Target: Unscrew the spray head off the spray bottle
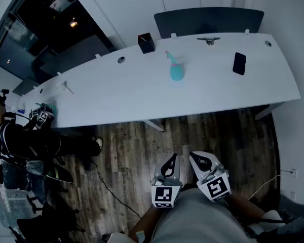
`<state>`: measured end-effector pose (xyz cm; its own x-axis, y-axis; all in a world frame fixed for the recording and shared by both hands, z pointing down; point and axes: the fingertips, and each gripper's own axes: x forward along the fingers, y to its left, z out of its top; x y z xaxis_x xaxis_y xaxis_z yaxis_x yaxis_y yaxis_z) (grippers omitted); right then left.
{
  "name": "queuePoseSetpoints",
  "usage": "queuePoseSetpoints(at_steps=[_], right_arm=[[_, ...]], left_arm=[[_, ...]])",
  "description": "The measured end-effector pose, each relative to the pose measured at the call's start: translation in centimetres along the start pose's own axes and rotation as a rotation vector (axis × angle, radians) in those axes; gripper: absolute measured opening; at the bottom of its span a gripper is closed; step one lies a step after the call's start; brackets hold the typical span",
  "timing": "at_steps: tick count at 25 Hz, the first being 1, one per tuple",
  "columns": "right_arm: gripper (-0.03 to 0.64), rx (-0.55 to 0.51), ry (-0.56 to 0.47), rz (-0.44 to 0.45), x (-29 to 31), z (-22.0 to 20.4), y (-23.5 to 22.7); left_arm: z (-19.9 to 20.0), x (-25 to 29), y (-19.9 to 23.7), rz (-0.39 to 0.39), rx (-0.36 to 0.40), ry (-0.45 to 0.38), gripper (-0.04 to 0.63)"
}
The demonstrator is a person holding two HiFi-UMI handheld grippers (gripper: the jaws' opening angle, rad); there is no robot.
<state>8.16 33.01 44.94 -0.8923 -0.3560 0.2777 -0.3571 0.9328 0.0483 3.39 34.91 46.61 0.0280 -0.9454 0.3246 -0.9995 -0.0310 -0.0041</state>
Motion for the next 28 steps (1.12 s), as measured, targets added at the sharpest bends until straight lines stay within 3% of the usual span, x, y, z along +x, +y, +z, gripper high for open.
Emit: queuePoseSetpoints(at_steps=[4,8,11,15,19,28], right_arm=[[0.000,0.031,-0.002,0.009,2.4,0.7,-4.7],[0.000,0.044,0.039,0.011,5.0,-0.3,-9.3],[0.000,0.072,0.067,0.031,7.2,-0.9,-10.4],[0.000,0.032,0.101,0.055,11.7,-0.9,-11.8],[0.000,0.034,0.130,0.029,16.8,-0.2,-13.3],[0.000,0.058,0.264,-0.191,24.0,1.1,-18.8]], left_arm=[[1.9,4.6,1.2,0.024,-0.049,0.006,0.002],[1.8,8.1,1.9,0.045,-0.046,0.039,0.002],[1.6,9.3,3.3,0.052,-0.043,0.069,0.002],[1.8,12.1,6.3,0.042,-0.020,0.079,0.002],[2.6,16.4,10.4,-0.020,-0.017,0.063,0.002],[5.6,25.8,19.5,-0.224,0.008,0.068,0.002]])
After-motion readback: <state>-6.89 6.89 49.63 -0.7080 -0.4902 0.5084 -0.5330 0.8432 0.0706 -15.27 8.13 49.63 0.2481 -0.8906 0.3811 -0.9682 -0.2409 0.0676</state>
